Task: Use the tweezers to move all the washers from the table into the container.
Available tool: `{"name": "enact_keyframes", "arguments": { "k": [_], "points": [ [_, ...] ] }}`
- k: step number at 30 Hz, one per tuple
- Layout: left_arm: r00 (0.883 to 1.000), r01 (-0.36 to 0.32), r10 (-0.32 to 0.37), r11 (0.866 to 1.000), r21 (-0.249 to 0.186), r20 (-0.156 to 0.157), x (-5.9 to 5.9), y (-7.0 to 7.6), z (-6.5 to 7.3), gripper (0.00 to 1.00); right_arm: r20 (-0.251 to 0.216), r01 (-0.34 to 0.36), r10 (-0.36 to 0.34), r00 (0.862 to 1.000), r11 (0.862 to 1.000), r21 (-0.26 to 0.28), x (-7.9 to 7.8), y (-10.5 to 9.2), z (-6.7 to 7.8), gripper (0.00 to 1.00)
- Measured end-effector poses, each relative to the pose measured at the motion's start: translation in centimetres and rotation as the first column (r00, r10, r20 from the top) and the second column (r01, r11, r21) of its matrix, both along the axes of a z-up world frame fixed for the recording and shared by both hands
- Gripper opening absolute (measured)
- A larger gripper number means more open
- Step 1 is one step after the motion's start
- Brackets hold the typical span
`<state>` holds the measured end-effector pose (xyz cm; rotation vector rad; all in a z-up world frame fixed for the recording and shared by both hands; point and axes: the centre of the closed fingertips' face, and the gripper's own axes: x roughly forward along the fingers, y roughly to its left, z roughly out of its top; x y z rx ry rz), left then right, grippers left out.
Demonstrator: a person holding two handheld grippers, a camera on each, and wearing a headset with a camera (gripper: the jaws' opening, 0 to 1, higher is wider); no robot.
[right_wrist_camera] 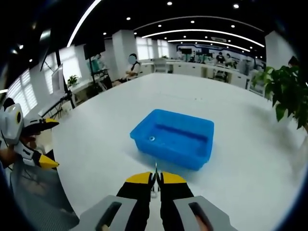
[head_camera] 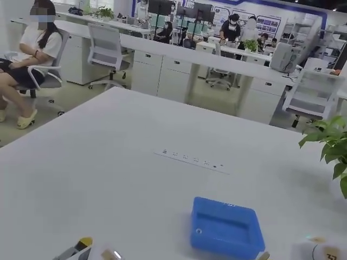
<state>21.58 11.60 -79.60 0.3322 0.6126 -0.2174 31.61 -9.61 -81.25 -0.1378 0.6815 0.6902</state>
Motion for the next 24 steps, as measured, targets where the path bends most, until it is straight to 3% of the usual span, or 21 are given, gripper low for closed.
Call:
{"name": "enact_keyframes", "arguments": {
  "k": [13,19,20,24],
  "points": [
    [1.000,0.007,-0.007,1.000,0.002,-0.007,0.0,-0.1,-0.1,0.86,-0.009,0.009,-0.009,1.000,1.000,-0.028,0.0,0.2,-1.2,0.03],
    [1.000,0.011,-0.011,1.000,0.009,-0.019,-0.1,-0.2,-0.3,0.85,0.013,-0.022,0.023,1.000,0.997,-0.070,-0.2,0.4,-1.5,0.03],
    [1.000,0.012,-0.012,1.000,0.009,-0.020,-0.1,-0.2,-0.3,0.85,0.040,-0.027,0.030,0.999,0.998,-0.060,-0.1,0.6,-1.3,0.03],
    [1.000,0.014,-0.013,1.000,0.017,-0.023,-0.1,-0.2,-0.4,0.85,0.046,-0.025,0.028,0.999,0.998,-0.054,-0.3,0.8,-1.3,0.02]
  ]
}}
